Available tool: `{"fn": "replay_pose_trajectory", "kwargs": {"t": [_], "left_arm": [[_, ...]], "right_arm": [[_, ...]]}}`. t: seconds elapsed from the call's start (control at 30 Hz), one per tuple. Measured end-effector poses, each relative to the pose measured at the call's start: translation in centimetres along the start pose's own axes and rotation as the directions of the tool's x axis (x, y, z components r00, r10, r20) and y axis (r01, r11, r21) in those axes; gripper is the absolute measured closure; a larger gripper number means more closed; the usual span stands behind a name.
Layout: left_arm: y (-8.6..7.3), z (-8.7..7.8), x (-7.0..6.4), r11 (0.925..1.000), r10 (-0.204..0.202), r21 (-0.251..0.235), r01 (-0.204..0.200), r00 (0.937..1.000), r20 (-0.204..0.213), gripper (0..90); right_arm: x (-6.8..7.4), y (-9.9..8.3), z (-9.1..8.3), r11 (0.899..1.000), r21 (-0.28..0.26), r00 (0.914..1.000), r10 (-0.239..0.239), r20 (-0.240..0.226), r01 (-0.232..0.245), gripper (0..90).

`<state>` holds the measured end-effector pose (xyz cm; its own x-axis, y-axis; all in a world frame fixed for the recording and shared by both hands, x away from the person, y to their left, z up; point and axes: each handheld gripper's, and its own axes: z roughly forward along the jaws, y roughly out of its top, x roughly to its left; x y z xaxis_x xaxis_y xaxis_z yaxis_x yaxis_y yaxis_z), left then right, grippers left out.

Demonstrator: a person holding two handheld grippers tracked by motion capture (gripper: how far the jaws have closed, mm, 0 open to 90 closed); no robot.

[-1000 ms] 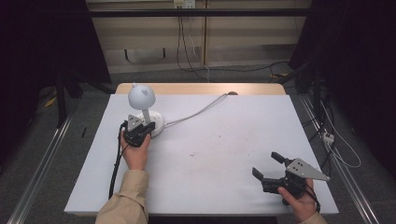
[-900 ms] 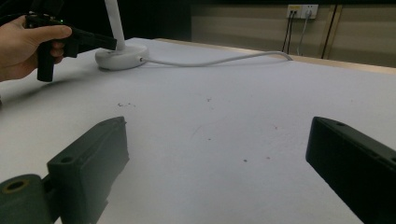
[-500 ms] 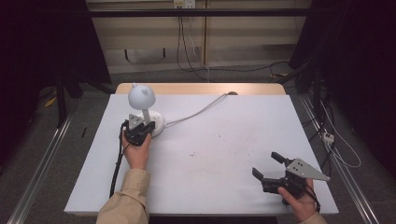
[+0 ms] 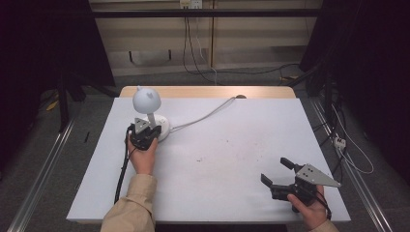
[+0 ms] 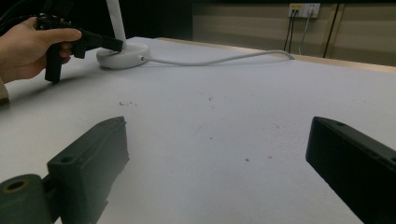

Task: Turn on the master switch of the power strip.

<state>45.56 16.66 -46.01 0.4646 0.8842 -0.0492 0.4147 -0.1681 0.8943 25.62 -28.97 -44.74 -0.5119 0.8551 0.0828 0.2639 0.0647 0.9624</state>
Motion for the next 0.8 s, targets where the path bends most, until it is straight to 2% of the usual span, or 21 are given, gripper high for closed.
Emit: {"fn": "replay_pose_trajectory", "kwargs": {"t": [0.27, 0.3, 0.67, 0.8], "left_arm": [[0.02, 0.07, -0.02, 1.0, 0.004, 0.004, -0.004, 0.9999, -0.015, 90.0], [-0.04, 0.11, -0.01, 0.9999, 0.015, 0.001, -0.015, 0.9998, -0.013, 90.0], [-0.1, 0.21, -0.11, 0.9999, 0.009, -0.006, -0.009, 0.9998, -0.017, 90.0], [-0.07, 0.18, -0.09, 0.9996, 0.029, 0.004, -0.029, 0.9994, -0.02, 90.0]], "right_arm": [[-0.02, -0.01, 0.01, 1.0, 0.003, 1.0, -0.006, -0.003, 0.006, 5.6], [0.0, -0.01, 0.02, 1.0, 0.002, 1.0, -0.003, -0.002, 0.003, 5.6], [0.09, 0.02, -0.05, 1.0, 0.001, 1.0, -0.005, -0.005, 0.005, 5.6], [0.1, 0.0, -0.04, 1.0, 0.003, 1.0, -0.005, -0.006, 0.005, 5.6]]}}
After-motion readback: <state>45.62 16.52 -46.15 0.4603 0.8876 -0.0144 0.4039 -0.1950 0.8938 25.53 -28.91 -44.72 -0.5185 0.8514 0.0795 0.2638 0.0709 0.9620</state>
